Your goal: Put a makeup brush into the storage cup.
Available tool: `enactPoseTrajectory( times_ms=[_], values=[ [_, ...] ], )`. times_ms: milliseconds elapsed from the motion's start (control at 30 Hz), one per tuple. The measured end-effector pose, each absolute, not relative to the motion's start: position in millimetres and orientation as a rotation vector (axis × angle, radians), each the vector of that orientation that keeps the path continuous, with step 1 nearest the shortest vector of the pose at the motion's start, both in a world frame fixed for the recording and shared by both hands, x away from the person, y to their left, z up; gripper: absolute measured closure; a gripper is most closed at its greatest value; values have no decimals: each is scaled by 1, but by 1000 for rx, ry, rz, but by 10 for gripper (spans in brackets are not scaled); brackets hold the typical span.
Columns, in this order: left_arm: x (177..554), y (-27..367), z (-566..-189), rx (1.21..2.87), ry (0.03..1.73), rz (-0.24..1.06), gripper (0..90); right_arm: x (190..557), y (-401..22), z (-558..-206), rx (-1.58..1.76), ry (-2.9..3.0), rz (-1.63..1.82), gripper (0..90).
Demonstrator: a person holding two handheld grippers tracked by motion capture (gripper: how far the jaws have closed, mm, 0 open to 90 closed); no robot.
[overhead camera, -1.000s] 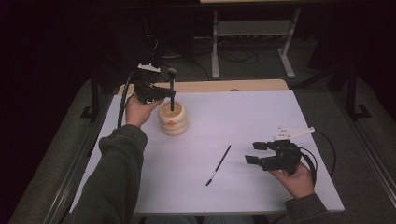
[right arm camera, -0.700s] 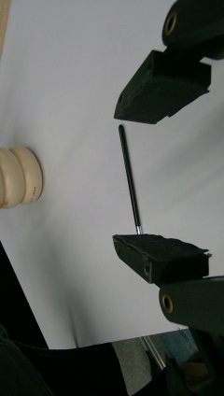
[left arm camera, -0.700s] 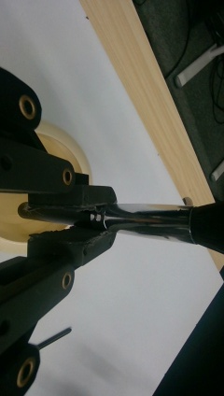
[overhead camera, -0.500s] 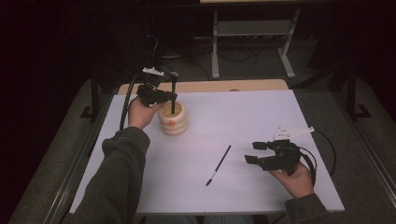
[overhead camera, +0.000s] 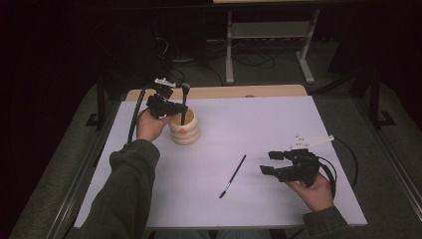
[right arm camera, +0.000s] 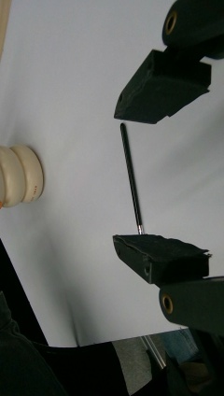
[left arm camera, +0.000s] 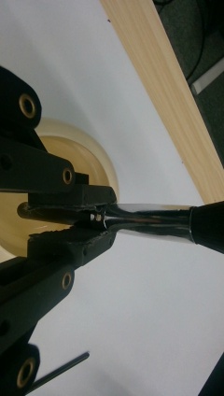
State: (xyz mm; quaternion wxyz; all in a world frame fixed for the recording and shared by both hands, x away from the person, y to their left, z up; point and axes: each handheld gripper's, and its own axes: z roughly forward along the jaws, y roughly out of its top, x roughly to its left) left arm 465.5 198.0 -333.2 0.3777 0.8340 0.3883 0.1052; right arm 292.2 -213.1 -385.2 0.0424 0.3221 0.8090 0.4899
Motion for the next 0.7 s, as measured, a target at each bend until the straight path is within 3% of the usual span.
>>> enactPoseTrajectory(
  times_ms=[200, 233, 300, 700],
  values=[
    [464, 197, -335, 2145, 995, 272, 771, 293, -212, -386, 987, 2482, 1495, 315],
    [464, 197, -334, 2140, 1005, 281, 698, 293, -212, -386, 986, 2482, 1496, 315],
    [462, 199, -334, 2132, 1001, 281, 678, 293, -212, -386, 986, 2481, 1496, 315],
    [441, 205, -327, 2122, 973, 265, 628, 292, -211, -385, 984, 2450, 1467, 303]
  ],
)
